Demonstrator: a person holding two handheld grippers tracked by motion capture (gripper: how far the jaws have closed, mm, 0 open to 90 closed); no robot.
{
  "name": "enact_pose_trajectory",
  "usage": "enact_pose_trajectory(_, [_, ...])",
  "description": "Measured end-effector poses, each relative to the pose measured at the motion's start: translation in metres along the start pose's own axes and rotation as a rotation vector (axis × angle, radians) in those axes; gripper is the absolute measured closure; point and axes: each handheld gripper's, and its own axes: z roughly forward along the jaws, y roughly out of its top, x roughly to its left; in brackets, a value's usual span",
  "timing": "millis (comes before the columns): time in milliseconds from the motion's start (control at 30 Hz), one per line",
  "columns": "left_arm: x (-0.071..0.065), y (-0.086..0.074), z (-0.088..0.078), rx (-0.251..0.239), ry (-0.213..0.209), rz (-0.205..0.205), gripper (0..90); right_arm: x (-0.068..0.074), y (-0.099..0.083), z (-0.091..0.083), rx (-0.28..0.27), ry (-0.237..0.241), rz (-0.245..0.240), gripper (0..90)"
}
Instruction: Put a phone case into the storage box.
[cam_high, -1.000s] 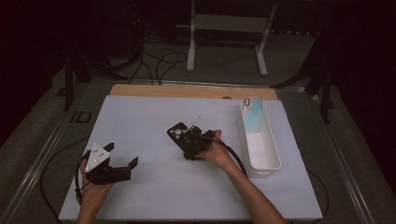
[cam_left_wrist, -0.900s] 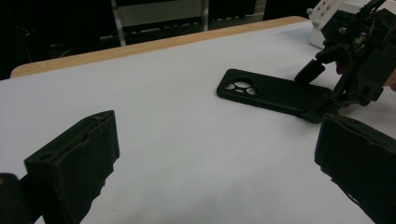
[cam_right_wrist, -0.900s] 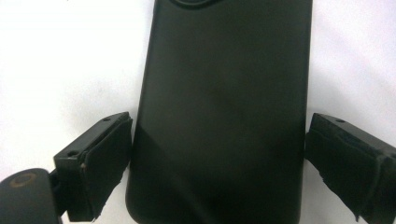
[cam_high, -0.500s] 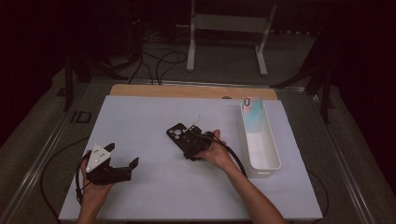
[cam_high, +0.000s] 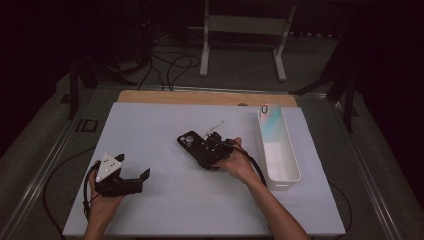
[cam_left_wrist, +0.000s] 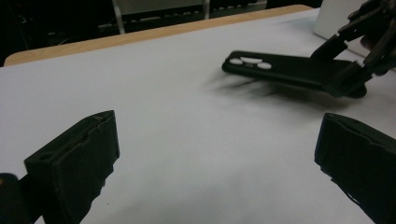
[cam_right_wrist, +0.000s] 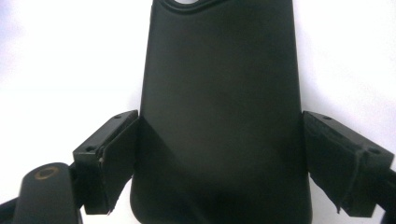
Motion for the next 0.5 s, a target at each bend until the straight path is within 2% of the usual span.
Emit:
enact_pose_trajectory(167, [-0.001, 0.003, 0.001, -0.014, -0.035, -0.039, 0.4, 0.002, -0.002, -0.010, -0.043, 0.026, -0.001, 15.0])
enact_pose_trajectory(400, [-0.006, 0.012, 0.006, -0.001, -0.069, -0.048, 0.4, 0.009, -0.007, -0.027, -0.108, 0.042, -0.021, 15.1])
enact_pose_trajectory(500, [-0.008, 0.019, 0.009, -0.011, -0.095, -0.068, 0.4, 0.012, -0.010, -0.035, -0.133, 0.045, -0.037, 15.0])
